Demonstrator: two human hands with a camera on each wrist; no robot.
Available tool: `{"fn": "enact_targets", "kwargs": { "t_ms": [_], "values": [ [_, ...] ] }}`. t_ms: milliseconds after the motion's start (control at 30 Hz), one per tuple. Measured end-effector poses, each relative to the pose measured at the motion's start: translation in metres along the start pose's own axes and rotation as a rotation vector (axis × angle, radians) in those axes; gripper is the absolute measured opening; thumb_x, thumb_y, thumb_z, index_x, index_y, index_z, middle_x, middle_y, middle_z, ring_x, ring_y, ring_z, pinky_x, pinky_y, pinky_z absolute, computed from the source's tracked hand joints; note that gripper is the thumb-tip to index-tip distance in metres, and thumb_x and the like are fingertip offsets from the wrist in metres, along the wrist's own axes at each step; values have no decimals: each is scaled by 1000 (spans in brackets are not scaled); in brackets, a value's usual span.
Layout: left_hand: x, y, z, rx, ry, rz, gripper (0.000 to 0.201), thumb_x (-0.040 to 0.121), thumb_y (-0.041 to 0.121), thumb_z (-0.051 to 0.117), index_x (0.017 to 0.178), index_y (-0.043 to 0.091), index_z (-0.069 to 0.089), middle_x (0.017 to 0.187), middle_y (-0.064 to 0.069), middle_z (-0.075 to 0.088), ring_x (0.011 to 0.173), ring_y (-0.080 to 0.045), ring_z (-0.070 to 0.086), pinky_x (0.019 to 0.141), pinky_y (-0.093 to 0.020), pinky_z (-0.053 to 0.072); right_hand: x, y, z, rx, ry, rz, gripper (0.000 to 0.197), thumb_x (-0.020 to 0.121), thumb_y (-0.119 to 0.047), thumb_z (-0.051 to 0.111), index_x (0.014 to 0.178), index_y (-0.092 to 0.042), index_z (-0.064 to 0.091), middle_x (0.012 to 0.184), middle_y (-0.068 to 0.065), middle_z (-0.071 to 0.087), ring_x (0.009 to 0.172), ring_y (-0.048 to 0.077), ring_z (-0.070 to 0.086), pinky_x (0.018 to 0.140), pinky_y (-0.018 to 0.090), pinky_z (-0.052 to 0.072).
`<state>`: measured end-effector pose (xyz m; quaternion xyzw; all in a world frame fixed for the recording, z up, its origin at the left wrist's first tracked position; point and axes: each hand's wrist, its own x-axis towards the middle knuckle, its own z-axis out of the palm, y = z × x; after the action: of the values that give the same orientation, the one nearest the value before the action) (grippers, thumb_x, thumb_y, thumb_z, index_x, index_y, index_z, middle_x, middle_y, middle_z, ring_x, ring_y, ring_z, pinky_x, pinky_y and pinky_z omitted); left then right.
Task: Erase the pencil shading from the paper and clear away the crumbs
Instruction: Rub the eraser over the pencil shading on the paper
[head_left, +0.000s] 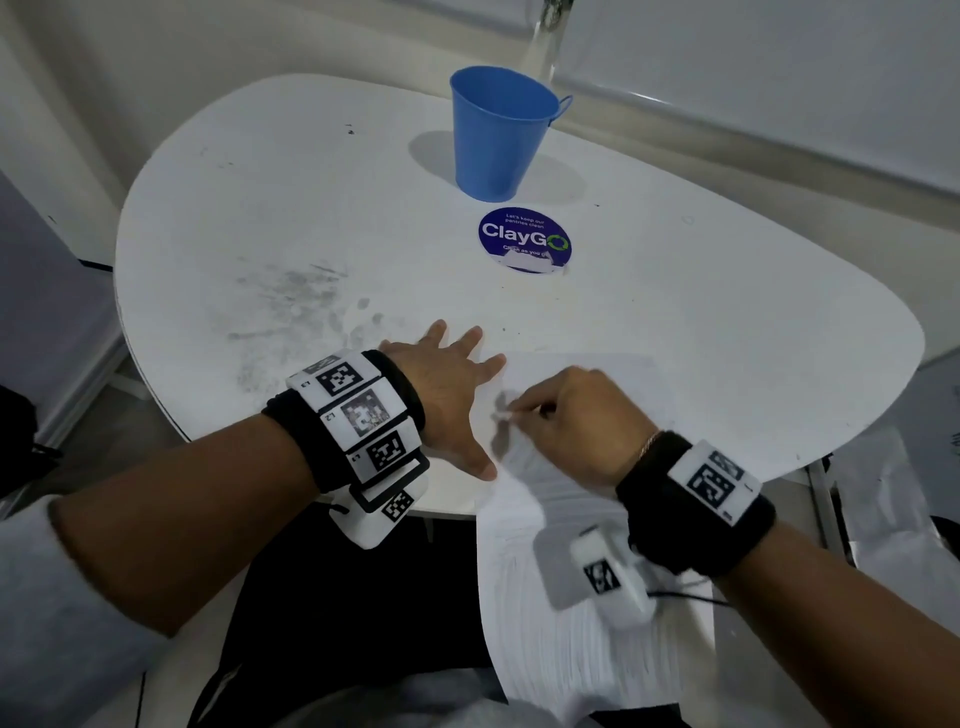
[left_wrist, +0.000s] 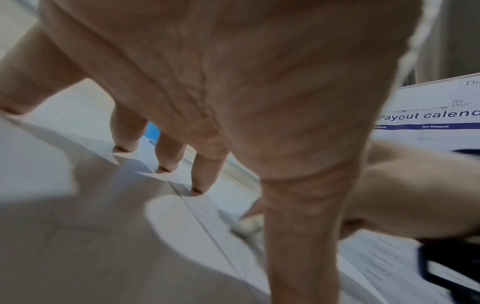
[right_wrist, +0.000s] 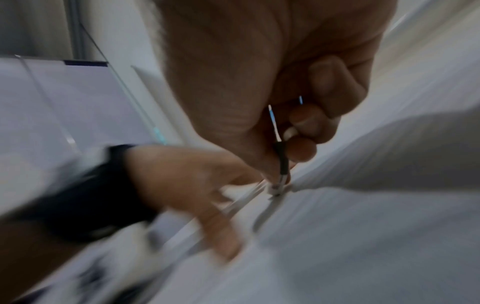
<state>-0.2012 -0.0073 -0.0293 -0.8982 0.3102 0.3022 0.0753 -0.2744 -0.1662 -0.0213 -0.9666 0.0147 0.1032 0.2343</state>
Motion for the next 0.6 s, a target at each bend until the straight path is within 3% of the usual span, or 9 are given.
{"fn": "enact_targets", "kwargs": {
  "t_ms": [67,133,200,333,500,600],
  "values": [
    [0,1,0,-7,-2,2,125,69,86,63,158,40,-12,166,7,-24,154,-29,-18,118,-64,23,4,5,-3,12,61,35,19,93,-26,61,93,-23,80,80,-8,75,72,11,65,71,25,51],
    [1,1,1,-15,3,4,128,66,86,65,158,40,-11,166,7,-23,154,-29,-18,118,-64,22,-6,-3,5,-4,-5,-38,21,92,-26,59,86,-24,79,70,-3,72,66,16,64,69,31,53],
    [0,0,0,-22,1,1,132,63,87,67,158,40,-11,166,7,-23,154,-29,-18,119,-64,21,-17,-17,11,-37,-92,-105,21,91,-26,58,85,-28,79,66,-3,70,63,16,61,66,31,51],
    [0,0,0,-4,-1,0,128,67,85,65,158,40,-12,166,8,-24,154,-29,-18,118,-64,23,4,0,3,-5,54,-9,20,93,-27,60,87,-24,79,65,-7,68,62,15,60,65,30,51],
    [-1,0,2,13,3,-4,136,59,89,67,158,40,-13,166,8,-24,154,-29,-19,118,-64,24,-14,-12,9,6,-111,-125,20,91,-25,61,86,-31,79,53,-10,58,51,9,52,58,24,44],
    [0,0,1,7,-9,-12,132,64,85,68,158,40,-14,165,8,-25,154,-28,-20,118,-63,24,0,1,7,32,16,-37,17,92,-29,63,92,-30,80,54,-16,54,51,4,48,60,21,37]
  ]
}}
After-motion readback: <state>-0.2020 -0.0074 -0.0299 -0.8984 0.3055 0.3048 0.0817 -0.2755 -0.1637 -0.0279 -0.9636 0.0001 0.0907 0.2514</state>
